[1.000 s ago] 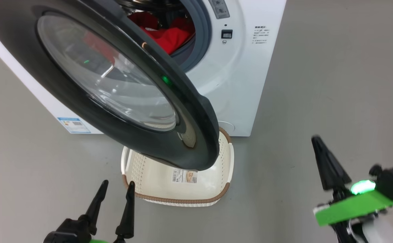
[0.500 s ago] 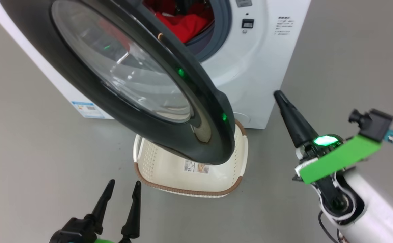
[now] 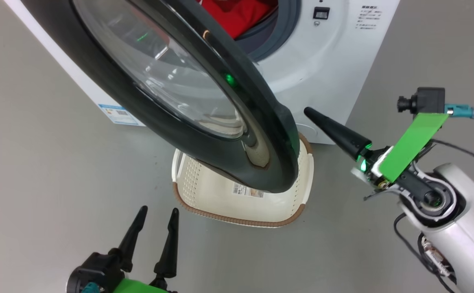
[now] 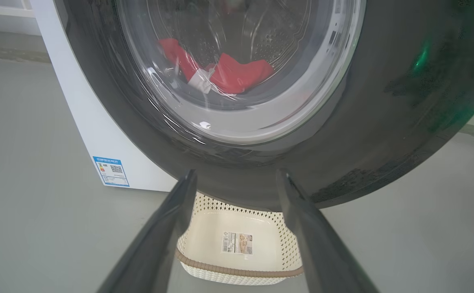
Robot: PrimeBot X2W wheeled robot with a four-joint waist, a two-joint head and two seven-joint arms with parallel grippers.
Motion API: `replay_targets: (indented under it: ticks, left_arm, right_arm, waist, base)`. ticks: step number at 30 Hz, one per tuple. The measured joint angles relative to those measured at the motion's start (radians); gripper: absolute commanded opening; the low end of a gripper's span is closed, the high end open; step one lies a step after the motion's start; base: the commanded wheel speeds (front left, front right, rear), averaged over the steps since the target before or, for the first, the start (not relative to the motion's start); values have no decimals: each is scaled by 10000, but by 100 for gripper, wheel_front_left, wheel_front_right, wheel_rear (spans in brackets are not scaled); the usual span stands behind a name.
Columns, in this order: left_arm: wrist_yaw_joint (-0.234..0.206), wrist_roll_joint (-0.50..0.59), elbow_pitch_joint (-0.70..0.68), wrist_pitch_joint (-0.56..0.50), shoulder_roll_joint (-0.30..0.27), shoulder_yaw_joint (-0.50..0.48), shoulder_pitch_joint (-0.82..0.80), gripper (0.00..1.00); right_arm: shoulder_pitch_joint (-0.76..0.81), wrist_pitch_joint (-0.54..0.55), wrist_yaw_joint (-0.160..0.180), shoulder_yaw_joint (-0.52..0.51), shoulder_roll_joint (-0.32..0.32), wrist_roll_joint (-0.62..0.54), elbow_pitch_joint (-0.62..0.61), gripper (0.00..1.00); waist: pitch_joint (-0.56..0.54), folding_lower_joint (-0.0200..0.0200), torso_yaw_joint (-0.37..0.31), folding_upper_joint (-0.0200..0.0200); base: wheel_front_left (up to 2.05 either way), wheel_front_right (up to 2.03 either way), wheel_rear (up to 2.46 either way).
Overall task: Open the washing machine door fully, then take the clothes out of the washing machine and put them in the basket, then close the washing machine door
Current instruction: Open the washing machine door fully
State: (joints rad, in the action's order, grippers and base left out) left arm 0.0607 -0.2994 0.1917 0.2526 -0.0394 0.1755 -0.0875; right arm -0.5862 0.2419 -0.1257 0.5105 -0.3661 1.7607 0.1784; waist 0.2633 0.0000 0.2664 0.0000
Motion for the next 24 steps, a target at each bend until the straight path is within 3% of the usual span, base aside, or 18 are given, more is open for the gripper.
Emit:
replay_targets:
  ticks: [10,24]
  left_arm:
    - [-84,-207,-2,0,0,222,-25,100]
    - [-180,-282,15,0,2,384,148,100]
  right_arm:
    - [-184,2127,0,-784,550,71,660,0]
    - [685,3515,2,-1302,1262,-309,844,0]
  waist:
    - [94,0,276,0]
    - [-502,0,731,0]
  base:
    - [0,0,0]
    - [0,0,0]
